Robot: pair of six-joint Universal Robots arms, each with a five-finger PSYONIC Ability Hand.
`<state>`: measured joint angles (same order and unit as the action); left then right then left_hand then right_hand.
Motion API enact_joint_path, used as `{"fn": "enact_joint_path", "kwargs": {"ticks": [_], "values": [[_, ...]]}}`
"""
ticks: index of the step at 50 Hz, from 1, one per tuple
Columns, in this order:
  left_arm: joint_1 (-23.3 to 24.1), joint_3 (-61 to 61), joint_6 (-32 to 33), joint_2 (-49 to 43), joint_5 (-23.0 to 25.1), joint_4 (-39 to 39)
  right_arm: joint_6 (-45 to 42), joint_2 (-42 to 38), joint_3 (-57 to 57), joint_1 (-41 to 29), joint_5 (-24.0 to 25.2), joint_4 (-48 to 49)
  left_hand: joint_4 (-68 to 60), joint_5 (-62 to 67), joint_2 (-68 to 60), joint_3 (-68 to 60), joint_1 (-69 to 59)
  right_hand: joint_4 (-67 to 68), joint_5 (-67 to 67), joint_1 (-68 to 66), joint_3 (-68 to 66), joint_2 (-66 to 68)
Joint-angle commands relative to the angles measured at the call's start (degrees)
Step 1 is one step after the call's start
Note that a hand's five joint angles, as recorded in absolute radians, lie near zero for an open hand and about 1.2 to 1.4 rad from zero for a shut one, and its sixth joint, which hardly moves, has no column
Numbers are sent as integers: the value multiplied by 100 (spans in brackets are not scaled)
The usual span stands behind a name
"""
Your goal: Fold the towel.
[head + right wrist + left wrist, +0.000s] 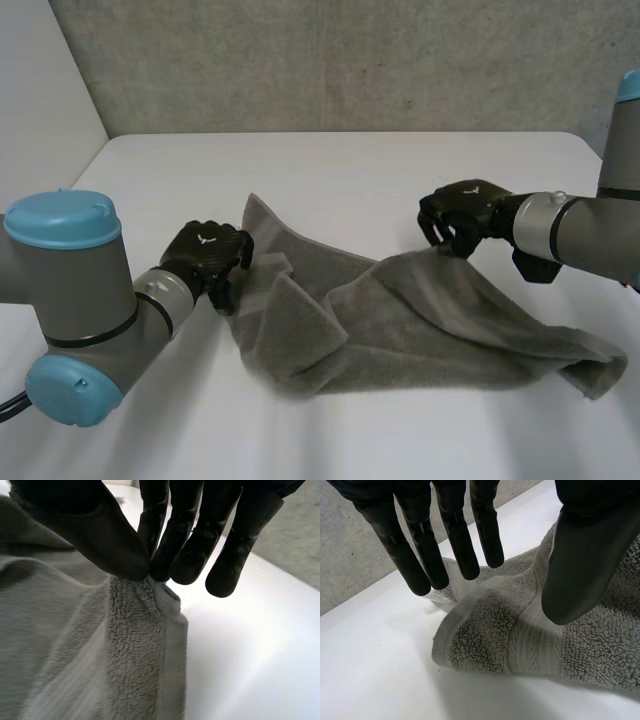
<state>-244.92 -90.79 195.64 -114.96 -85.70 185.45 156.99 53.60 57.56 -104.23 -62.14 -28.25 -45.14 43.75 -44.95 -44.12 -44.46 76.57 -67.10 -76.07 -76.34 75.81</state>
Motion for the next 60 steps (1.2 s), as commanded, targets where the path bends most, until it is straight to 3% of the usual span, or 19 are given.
{"fn": "enact_joint_path", "kwargs": {"ticks": [1, 5, 6, 7, 9, 10, 11, 21, 29, 36, 57, 60], "values": [[6, 0, 0, 0, 0, 0, -931, 45, 256, 8, 53, -874, 599, -1460, 581, 497, 531, 343, -290, -393, -366, 419], [15, -8, 0, 0, 0, 0, -1267, 46, 247, -9, -158, -937, 599, -1460, 581, 497, 531, -150, 204, 101, 128, -75], [24, -8, 0, 0, 0, 0, -1267, 46, 247, -10, -167, -902, 599, -1460, 581, 497, 531, -1388, 1441, 1338, 1365, -1312], [24, -8, 0, 0, 0, 0, -1267, 46, 247, -10, -167, -902, 599, -1460, 581, 497, 531, -1400, 1453, 1351, 1377, -1325], [24, -8, 0, 0, 0, 0, -1189, 98, 239, 8, -149, -683, 599, -1460, 581, 497, 531, -4329, 4382, 4280, 4306, -4254], [24, -8, 0, 0, 0, 0, -1188, 98, 239, 8, -149, -682, 599, -1460, 581, 497, 531, -4344, 4397, 4294, 4321, -4268], [24, -8, 0, 0, 9, 0, -1058, 159, 239, 8, -193, -473, 599, -1460, 581, 497, 531, -5193, 5247, 5144, 5170, -5118], [24, -8, 0, 0, 9, 0, -696, 318, 168, -45, -263, 65, 599, -1460, 581, 497, 531, -5723, 5777, 5674, 5700, -5648], [32, -17, 0, -8, 9, 0, -775, -955, -534, -80, -447, 91, 599, -1460, 581, 497, 531, -5622, 5676, 5573, 5600, -5547], [41, -17, 0, -9, 18, 8, -766, -1211, -746, -80, -799, 380, 582, -1444, 564, 481, 515, -5555, 5608, 5506, 5532, -5480], [32, -17, 0, -9, 18, 17, -766, -1554, -939, -203, -659, 522, 582, -1443, 564, 481, 514, -5454, 5507, 5405, 5431, -5379], [24, -8, 0, -9, 18, 17, -766, -1624, -1045, -212, -676, 443, 582, -1443, 564, 481, 514, -4832, 4885, 4782, 4809, -4756]]}}
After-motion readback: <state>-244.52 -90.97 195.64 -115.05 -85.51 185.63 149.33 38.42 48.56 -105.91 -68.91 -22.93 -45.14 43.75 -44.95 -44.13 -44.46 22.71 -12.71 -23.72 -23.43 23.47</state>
